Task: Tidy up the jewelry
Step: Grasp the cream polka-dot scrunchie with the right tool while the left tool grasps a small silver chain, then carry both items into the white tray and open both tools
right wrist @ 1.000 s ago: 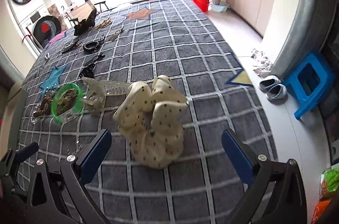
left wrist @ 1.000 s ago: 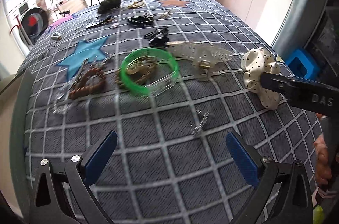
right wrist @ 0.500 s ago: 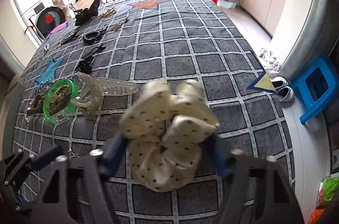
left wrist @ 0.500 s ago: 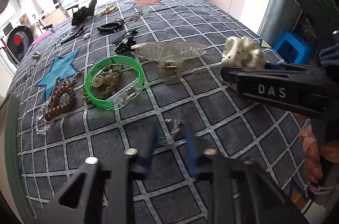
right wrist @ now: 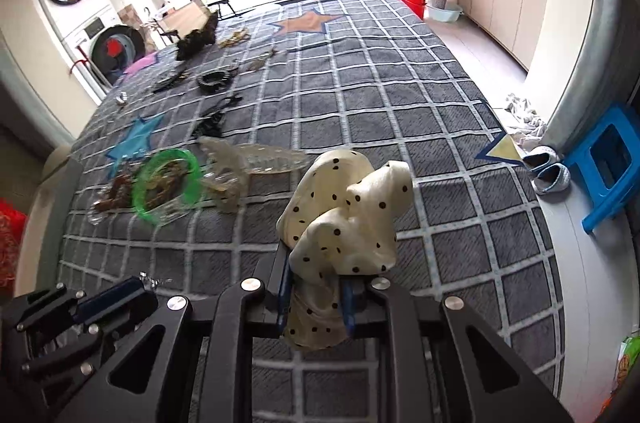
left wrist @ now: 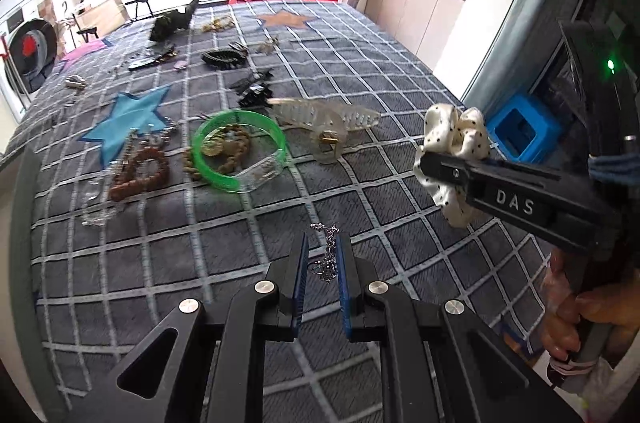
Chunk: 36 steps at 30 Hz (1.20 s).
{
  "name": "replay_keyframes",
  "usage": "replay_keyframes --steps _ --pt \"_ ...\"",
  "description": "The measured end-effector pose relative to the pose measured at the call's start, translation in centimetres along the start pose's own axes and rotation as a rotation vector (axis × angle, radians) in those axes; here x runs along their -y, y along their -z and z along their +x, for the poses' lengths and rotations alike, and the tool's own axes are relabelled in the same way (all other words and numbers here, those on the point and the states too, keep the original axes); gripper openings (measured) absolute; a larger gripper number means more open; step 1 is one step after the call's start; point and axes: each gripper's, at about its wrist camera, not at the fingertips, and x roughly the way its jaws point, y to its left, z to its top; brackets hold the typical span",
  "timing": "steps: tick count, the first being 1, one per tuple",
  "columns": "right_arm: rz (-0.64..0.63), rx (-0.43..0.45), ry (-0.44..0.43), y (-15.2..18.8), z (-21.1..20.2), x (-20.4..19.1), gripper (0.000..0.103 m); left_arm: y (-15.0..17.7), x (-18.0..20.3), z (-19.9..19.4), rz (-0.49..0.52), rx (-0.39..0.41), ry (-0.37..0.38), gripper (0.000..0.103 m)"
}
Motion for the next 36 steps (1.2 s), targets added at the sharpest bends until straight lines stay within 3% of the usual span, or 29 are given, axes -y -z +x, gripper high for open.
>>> replay_keyframes --steps 11,21,29,36 --pt "-0.075 -0.005 -0.103 0.2 -2.6 -6.9 0.022 1.6 -6.3 -6.1 -0.115 0.088 -0.062 0.016" --pt "-0.265 -0.02 -0.227 -1.9 -1.8 -19.6 0.022 3.5 -18.2 -11.4 -0.287 0.166 -0.226 0.016" --pt "-0.411 -0.082 -0.352 -3.7 1.9 -31.2 0.022 3.0 -28.4 -11.7 -0.426 0.161 -0.369 0.016" --pt "-0.447 -0.147 -0.405 -4.9 7.7 -38.5 0.022 2.1 -35.4 -8.1 -0.51 0.087 -0.432 0.016"
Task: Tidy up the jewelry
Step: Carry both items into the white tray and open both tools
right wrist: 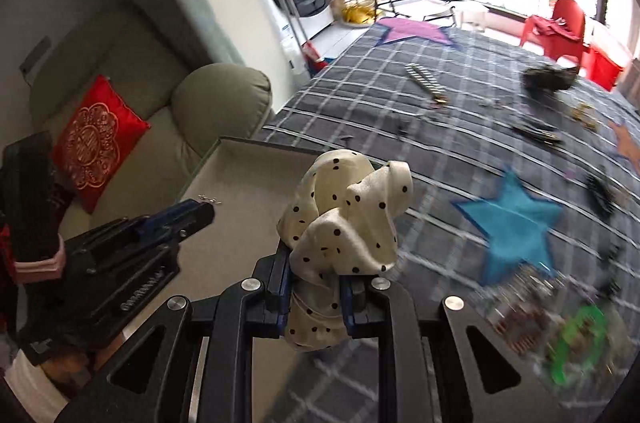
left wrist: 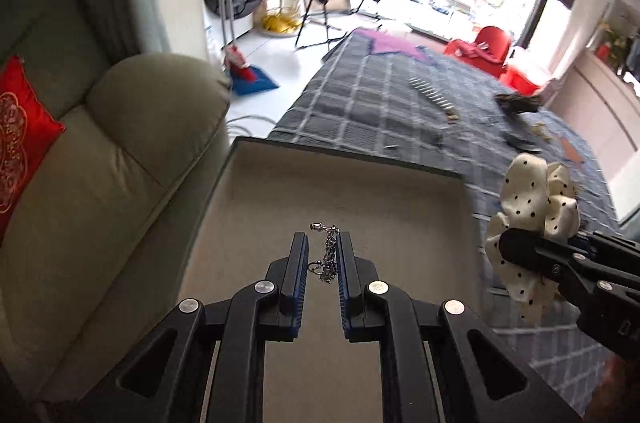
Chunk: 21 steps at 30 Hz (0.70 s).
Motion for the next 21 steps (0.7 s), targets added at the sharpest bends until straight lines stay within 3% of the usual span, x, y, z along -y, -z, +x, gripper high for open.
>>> replay_keyframes --steps 6,15,16,21 --pt "0.018 -0.068 -0.033 -1.4 4.8 -0.3 0.022 -0.1 -0.6 3.9 0.005 -0.065 -0.031 0.016" --pt "0.051 -0.135 -0.021 -1.7 8.8 0.6 0.026 0.2 -0.7 4.4 0.045 -0.067 -0.077 0.017" --pt "0.048 -0.131 -0.022 -1.8 8.7 0.7 0.029 0.2 -0.6 4.4 0.049 -0.068 -0.083 0.017" --pt "0.075 -0.103 -0.043 -2.7 7.6 0.9 0.069 0.2 -0.3 4.1 0.054 -0.068 -0.099 0.017"
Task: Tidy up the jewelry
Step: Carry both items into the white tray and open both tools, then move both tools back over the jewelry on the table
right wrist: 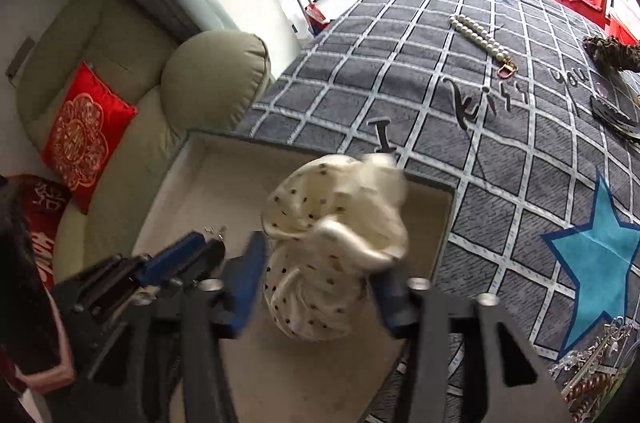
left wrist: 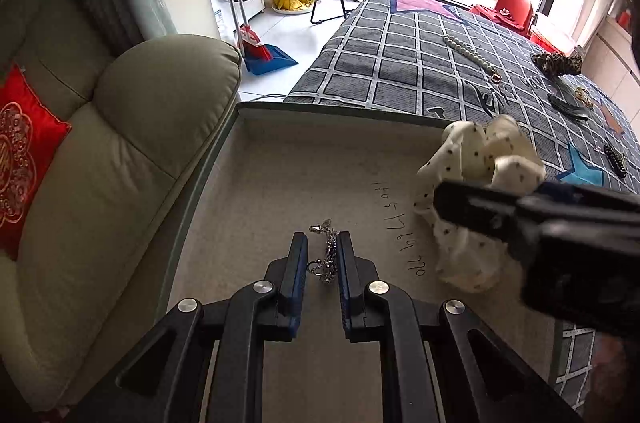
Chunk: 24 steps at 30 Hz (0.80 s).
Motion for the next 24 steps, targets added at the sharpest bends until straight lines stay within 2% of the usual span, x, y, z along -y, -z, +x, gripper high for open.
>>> replay_keyframes --steps 3,4,5,6,8,19,22,24 --pt "0.034 0.037 -0.038 -0.3 -1.8 0.5 0.071 0.0 -0.2 -0.3 -0.017 0.005 0.003 0.018" --pt "0.047 0.051 -0.043 -0.3 -2.4 0.8 0.071 -0.1 -0.2 -0.4 -0.024 0.003 0.004 0.048" --pt "0.06 0.063 -0.046 -0.2 -3.0 1.0 0.071 0.0 -0.3 -0.5 -0.031 0.004 0.004 0.098" --pt "0.071 0.072 -0.046 0.0 -3.7 1.2 0.073 0.2 -0.5 -1.1 -0.05 0.035 -0.008 0.103" --pt "0.091 0.089 -0.042 0.6 -5.0 1.8 0.075 0.3 -0.6 -1.9 -0.057 0.072 -0.016 0.103" --pt "0.191 0.128 0.015 6.7 -10.5 5.5 0.081 1.6 0.7 -6.0 -0.029 0.105 0.005 0.103" --pt "0.206 0.13 0.037 8.7 -11.7 6.4 0.081 2.5 1.9 -7.3 0.0 0.103 0.038 0.103" --pt "0.214 0.13 0.058 10.4 -12.8 7.3 0.081 3.2 3.1 -8.2 0.029 0.09 0.089 0.103"
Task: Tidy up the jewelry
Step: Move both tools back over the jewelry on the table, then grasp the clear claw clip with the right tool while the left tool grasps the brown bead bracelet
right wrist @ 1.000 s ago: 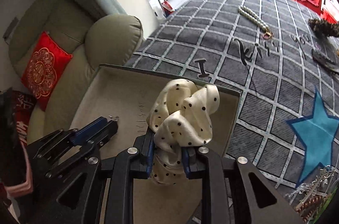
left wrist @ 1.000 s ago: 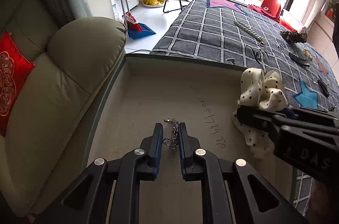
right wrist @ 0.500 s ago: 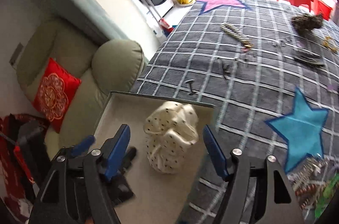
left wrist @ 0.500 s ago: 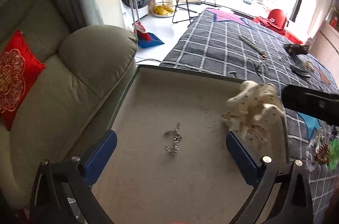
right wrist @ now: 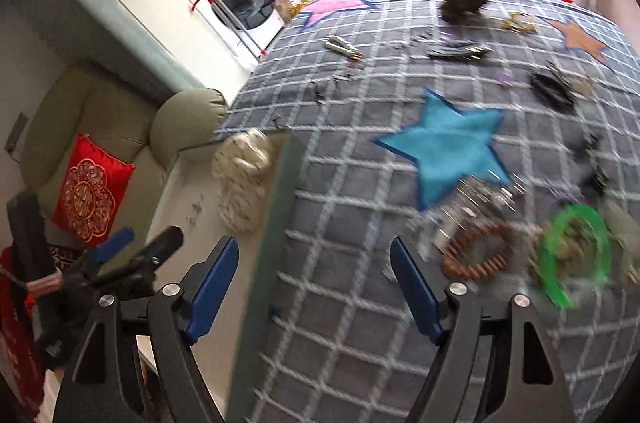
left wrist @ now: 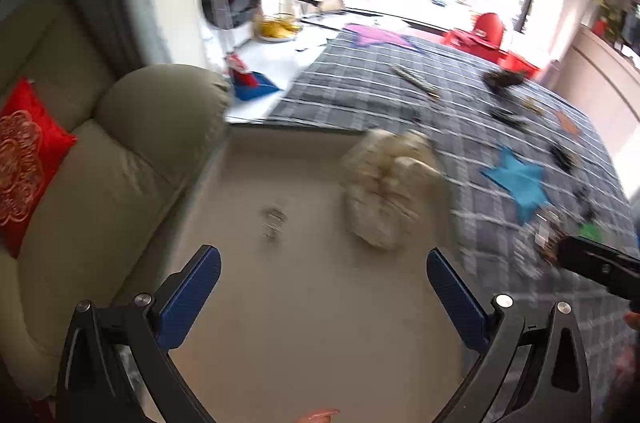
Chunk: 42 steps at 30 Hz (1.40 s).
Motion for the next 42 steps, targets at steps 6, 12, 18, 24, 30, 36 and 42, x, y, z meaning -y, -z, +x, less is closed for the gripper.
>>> replay_keyframes --steps 6,12,18,24,30,36,42 --pt "0.027 0.013 0.066 3.6 -3.3 3.8 0.081 1.6 4.1 -2.8 0.081 0.039 0.03 0.103" --pt "0.088 0.037 0.147 6.6 -6.8 8.6 0.081 3.1 8.6 -3.7 0.116 0.022 0.072 0.103" --pt "0.162 0.074 0.208 8.4 -9.6 12.8 0.081 4.4 12.7 -2.9 0.146 -0.033 0.127 0.103" --pt "0.233 0.102 0.232 9.0 -11.3 16.2 0.081 4.6 15.7 -1.9 0.168 -0.035 0.108 0.103" --pt "0.32 0.111 0.219 8.5 -11.2 18.8 0.081 4.4 17.5 -0.2 0.194 -0.064 0.109 0.103" --pt "0.404 0.121 0.213 7.2 -10.2 20.8 0.081 3.5 18.3 1.5 0.138 -0.078 0.129 0.103" --pt "0.485 0.131 0.209 5.7 -8.7 22.8 0.081 2.6 19.8 2.2 0.172 -0.036 0.129 0.094"
